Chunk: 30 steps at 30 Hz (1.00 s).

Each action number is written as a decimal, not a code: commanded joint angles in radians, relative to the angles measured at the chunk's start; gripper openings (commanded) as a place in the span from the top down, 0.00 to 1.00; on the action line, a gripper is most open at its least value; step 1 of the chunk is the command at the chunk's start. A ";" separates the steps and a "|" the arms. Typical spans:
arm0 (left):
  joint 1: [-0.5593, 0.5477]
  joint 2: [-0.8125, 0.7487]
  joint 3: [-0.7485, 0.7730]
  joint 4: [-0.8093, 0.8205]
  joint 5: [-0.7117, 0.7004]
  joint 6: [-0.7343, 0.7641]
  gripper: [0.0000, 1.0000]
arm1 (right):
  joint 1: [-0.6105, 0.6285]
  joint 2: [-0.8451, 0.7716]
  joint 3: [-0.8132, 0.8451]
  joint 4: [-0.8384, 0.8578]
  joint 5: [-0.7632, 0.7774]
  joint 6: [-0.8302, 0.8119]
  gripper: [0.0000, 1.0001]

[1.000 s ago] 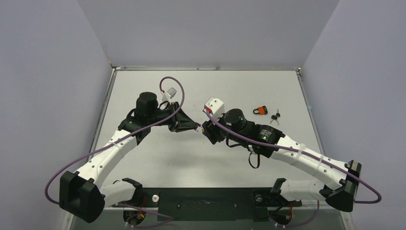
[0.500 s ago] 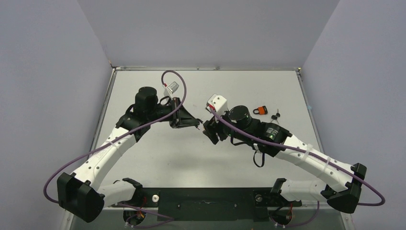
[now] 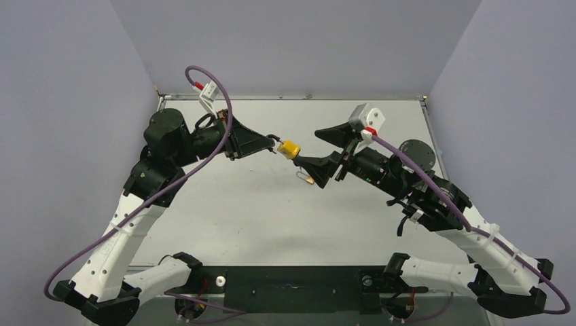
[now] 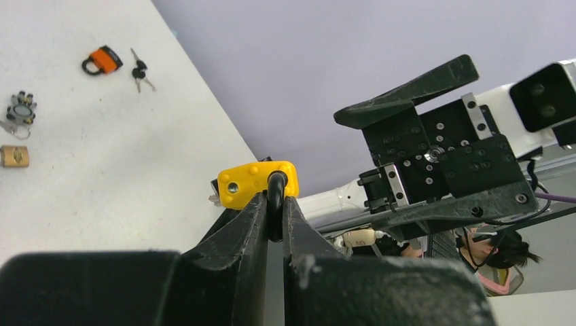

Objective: Lock with the key
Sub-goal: Lock the lock.

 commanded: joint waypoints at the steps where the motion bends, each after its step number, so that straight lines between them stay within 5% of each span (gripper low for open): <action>1: -0.020 -0.017 0.124 0.069 -0.070 0.015 1.00 | -0.090 0.023 0.035 0.092 -0.130 0.028 0.29; 9: -0.061 0.001 0.207 0.007 -0.133 0.075 1.00 | -0.140 0.091 0.043 0.203 -0.275 0.100 0.29; 20: -0.087 0.012 0.251 -0.012 -0.170 0.094 1.00 | -0.140 0.109 -0.006 0.310 -0.300 0.173 0.45; 30: -0.097 0.011 0.271 -0.003 -0.177 0.075 1.00 | -0.142 0.100 -0.074 0.339 -0.270 0.192 0.45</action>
